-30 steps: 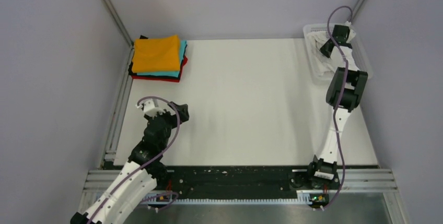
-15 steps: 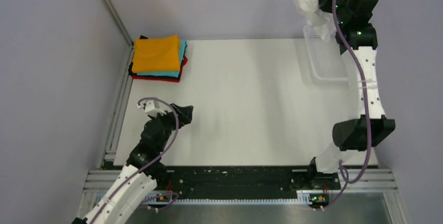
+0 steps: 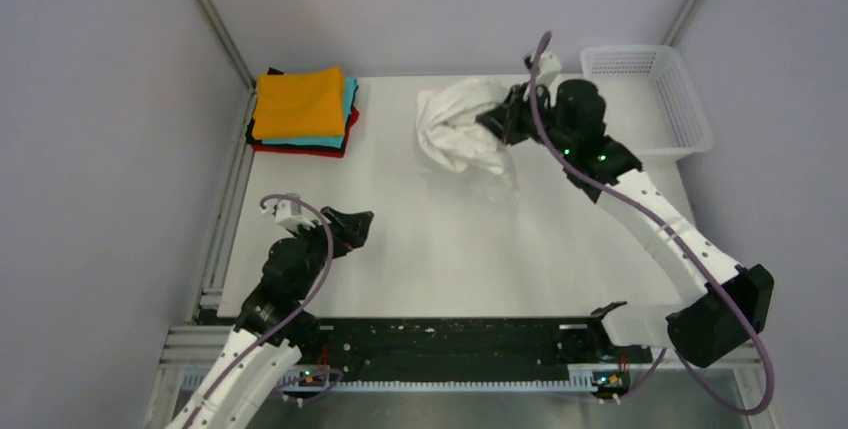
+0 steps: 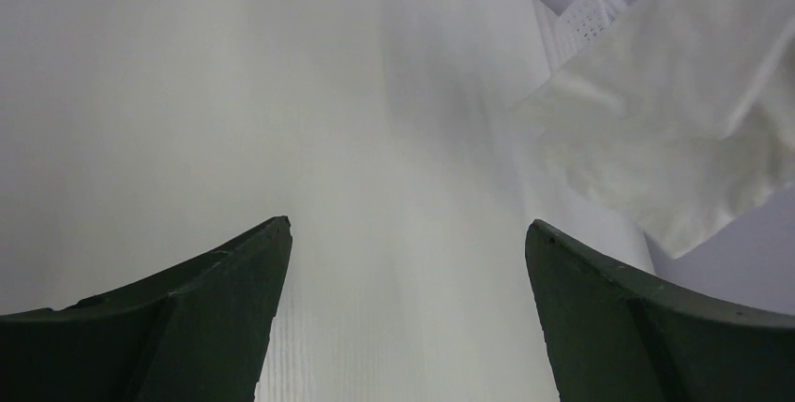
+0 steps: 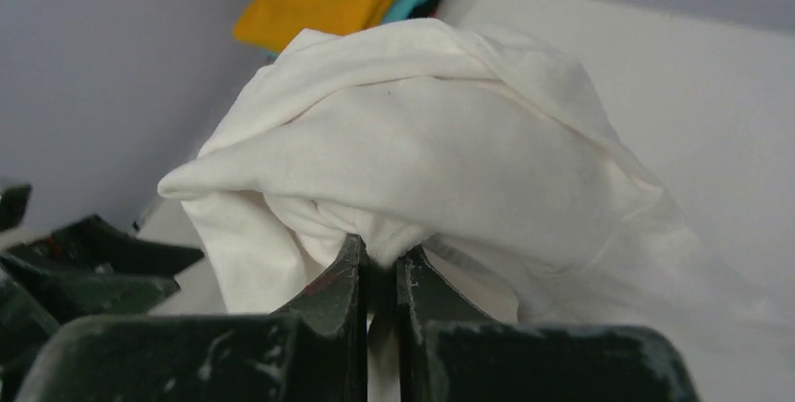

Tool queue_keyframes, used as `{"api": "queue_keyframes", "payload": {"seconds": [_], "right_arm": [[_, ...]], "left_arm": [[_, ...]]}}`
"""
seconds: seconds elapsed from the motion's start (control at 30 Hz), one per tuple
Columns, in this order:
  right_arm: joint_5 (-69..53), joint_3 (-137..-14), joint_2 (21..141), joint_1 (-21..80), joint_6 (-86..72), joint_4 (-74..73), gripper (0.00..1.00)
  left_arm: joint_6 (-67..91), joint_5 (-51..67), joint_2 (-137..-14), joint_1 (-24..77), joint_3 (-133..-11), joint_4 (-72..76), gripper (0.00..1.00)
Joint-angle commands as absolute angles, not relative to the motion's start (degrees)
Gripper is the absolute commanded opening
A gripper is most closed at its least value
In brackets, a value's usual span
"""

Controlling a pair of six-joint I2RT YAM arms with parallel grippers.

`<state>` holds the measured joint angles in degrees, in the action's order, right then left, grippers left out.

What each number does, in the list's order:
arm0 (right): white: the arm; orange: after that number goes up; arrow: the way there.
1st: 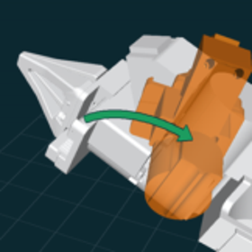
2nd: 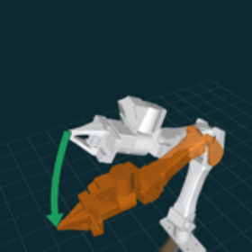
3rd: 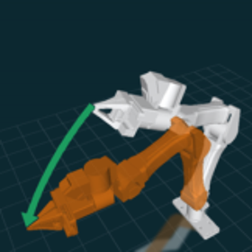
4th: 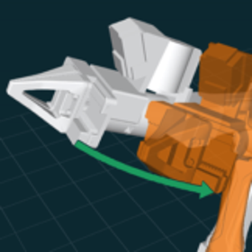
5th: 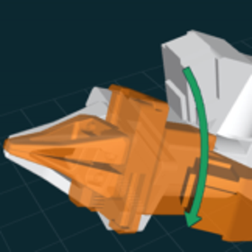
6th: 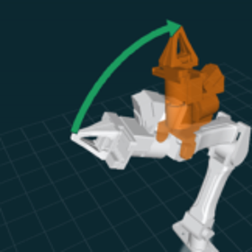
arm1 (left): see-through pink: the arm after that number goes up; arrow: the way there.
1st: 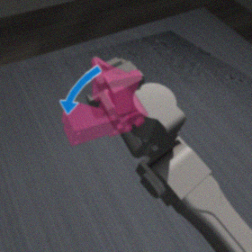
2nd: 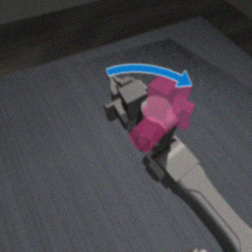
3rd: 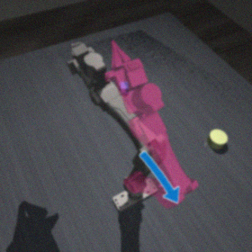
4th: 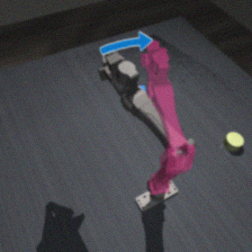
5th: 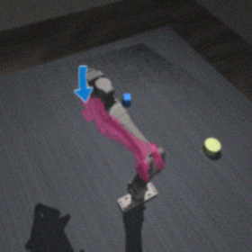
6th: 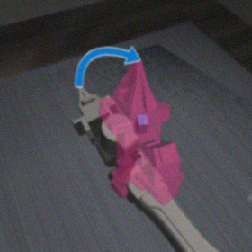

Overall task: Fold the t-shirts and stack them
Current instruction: Move the tshirt to the center of the board

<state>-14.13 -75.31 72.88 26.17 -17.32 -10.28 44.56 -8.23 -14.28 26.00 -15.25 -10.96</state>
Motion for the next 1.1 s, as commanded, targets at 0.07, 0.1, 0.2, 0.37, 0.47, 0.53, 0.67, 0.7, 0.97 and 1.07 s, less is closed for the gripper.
{"api": "queue_keyframes", "payload": {"seconds": [0.07,0.1,0.2,0.37,0.47,0.53,0.67,0.7,0.97,1.07], "right_arm": [[-18.23,-52.00,74.40,27.69,-22.77,8.53,0.31],[-16.18,-51.06,75.87,27.69,-22.50,7.76,0.39],[-11.93,-51.02,77.18,27.68,-22.19,2.73,0.80],[-4.92,-44.69,68.41,27.99,-24.98,0.64,0.99],[0.97,-40.14,60.16,28.34,-26.73,-5.84,0.99],[2.99,-36.19,55.28,28.46,-29.24,-9.65,0.99],[3.86,-28.76,46.60,28.61,-36.61,-15.32,0.98],[3.12,-26.74,44.51,28.71,-37.44,-15.34,0.98],[-4.42,-13.70,37.71,28.66,-40.43,-6.24,0.96],[-3.91,-11.49,38.83,28.69,-40.58,-2.88,0.93]], "left_arm": [[46.50,-5.31,-12.86,25.92,-14.87,-11.35,0.99],[46.59,-4.98,-13.09,25.91,-14.66,-11.48,0.99],[46.68,-2.51,-14.54,25.93,-13.78,-9.98,0.99],[46.20,4.07,-19.77,25.88,-12.26,-5.61,0.99],[45.54,7.55,-24.16,25.88,-11.72,-3.55,0.99],[45.37,11.84,-27.62,26.00,-11.01,0.21,0.99],[44.81,21.05,-36.88,26.61,-9.70,12.73,0.93],[44.81,22.47,-39.63,27.06,-9.50,15.88,0.92],[44.75,16.81,-64.69,33.16,-14.40,26.23,0.85],[44.85,13.19,-72.45,36.65,-17.67,27.94,0.80]]}}
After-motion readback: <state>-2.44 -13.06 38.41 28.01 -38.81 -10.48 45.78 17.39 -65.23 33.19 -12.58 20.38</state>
